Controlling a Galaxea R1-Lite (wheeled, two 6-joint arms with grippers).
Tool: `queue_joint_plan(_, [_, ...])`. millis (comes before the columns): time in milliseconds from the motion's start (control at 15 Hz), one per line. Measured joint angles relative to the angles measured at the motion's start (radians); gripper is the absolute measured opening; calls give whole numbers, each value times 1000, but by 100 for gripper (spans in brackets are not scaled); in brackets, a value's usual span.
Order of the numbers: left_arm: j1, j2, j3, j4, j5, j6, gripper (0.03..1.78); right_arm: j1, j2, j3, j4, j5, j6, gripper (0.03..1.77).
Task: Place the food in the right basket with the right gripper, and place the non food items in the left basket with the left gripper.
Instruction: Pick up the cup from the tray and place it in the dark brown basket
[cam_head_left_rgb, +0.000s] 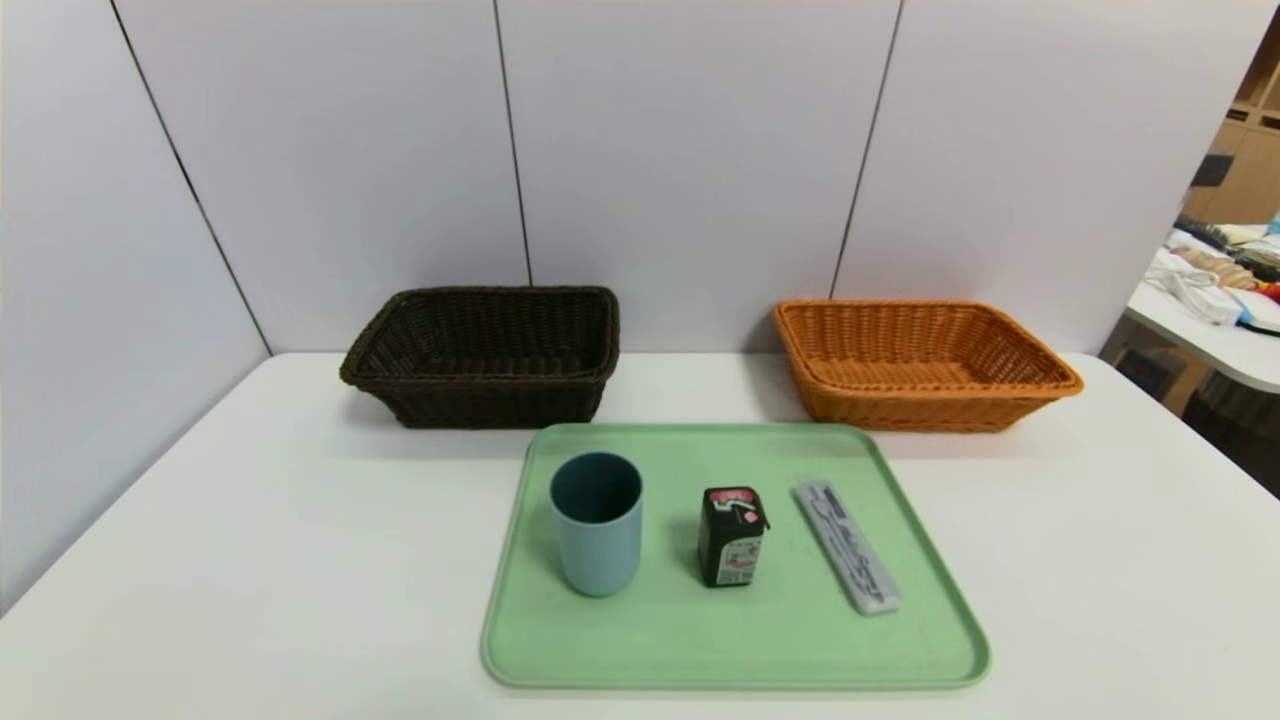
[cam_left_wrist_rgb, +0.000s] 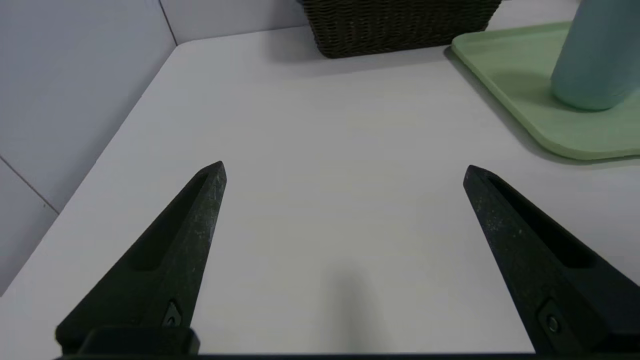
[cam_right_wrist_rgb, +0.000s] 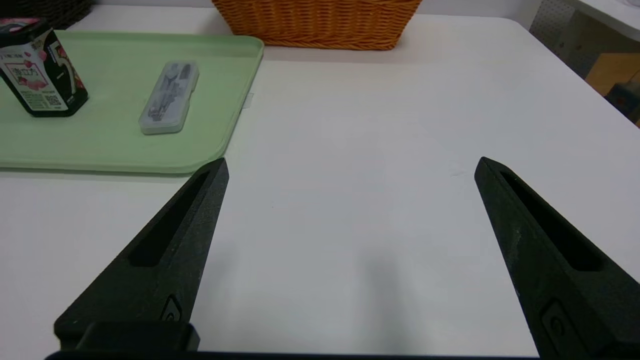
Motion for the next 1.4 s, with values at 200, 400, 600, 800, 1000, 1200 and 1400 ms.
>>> queue_joint_plan(200, [-2, 10, -58, 95, -13, -1, 169, 0, 2, -119, 166, 33, 3, 170])
queue_joint_plan(400, [-2, 74, -110, 106, -20, -5, 169, 0, 58, -203, 255, 94, 5, 170])
queue_joint_plan(600, [-2, 204, -178, 108, -22, -10, 169, 12, 202, -286, 260, 97, 7, 170])
queue_joint_plan(800, [-2, 368, -273, 120, -23, -16, 169, 19, 387, -402, 261, 101, 20, 170])
queue_joint_plan(1000, [-2, 505, -361, 135, -21, -17, 169, 22, 564, -513, 262, 104, 48, 170])
queue_joint_plan(1200, [-2, 587, -404, 136, -20, -17, 169, 24, 698, -594, 264, 112, 50, 170])
queue_joint_plan(1400, [-2, 623, -423, 138, -21, -18, 169, 24, 776, -668, 293, 125, 46, 170])
